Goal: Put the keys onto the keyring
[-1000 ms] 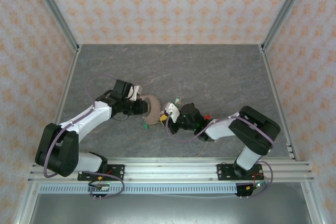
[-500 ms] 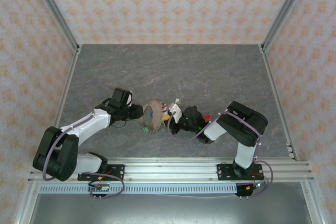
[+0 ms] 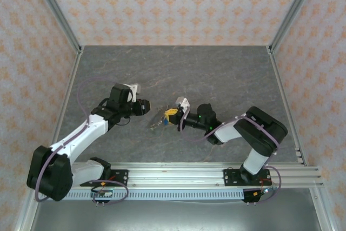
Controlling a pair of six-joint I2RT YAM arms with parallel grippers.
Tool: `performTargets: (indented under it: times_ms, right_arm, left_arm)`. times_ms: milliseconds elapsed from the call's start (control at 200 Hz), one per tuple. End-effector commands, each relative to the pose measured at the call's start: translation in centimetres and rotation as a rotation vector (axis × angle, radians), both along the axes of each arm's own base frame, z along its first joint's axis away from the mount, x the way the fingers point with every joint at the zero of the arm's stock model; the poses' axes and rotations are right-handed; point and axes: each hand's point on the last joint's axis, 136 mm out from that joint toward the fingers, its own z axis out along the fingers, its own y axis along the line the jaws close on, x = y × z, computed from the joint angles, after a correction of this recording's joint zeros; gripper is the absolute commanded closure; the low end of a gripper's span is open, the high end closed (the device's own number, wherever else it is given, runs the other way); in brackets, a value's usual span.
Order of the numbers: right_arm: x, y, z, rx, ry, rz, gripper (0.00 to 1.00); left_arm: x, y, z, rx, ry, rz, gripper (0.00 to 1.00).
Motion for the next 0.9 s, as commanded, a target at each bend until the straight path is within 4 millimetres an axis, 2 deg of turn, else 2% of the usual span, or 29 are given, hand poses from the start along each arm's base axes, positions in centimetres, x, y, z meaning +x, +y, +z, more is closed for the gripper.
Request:
performTargets:
  times_ms: [0,75,130,255,325,445,546,691,771,896]
  right_arm:
    - [-1.3,0.4,5.1,0.099,-0.083,0.14,1.0]
    - [-1.4,0.0,5.4,0.065,-0.102,0.18,1.0]
    - [-1.4,-0.3,4.8,-0.004,-0.141,0.188,1.0]
    - [-1.7,-0.8,1.8,-0.232,-0.228,0.233,1.0]
    - [-1.9,-1.2,0.1,-0.371,-0.295,0.228,1.0]
    - [-1.9,-1.4,-1.1,-0.498,-0.433,0.163,1.0]
    - [-3.0,-1.3,-2.3,-0.59,-0.53,0.171,1.0]
    - [-4.0,-0.8,-2.9,-0.646,-0.639,0.145,1.0]
    - [-5.8,-0.2,-3.0,-0.631,-0.649,0.199,1.0]
    - [-8.6,0.9,-4.3,-0.631,-0.619,0.286,1.0]
  left_arm:
    - [0.7,-1.9,6.4,-0.076,-0.211,-0.099,0.66]
    - [0.7,-2.6,8.4,-0.105,-0.292,-0.146,0.65]
    - [0.3,-3.4,9.1,-0.115,-0.352,-0.215,0.62]
    - [-1.0,-5.2,8.3,-0.052,-0.426,-0.373,0.6]
    - [-1.1,-5.5,7.5,-0.002,-0.425,-0.401,0.61]
    - [-0.6,-5.4,6.7,0.021,-0.439,-0.384,0.62]
    - [-0.4,-4.8,6.5,0.065,-0.487,-0.371,0.62]
    - [-0.4,-3.7,6.0,0.134,-0.523,-0.343,0.61]
    - [-0.4,-3.1,5.9,0.159,-0.522,-0.317,0.61]
    - [-0.4,-2.4,6.0,0.169,-0.535,-0.279,0.6]
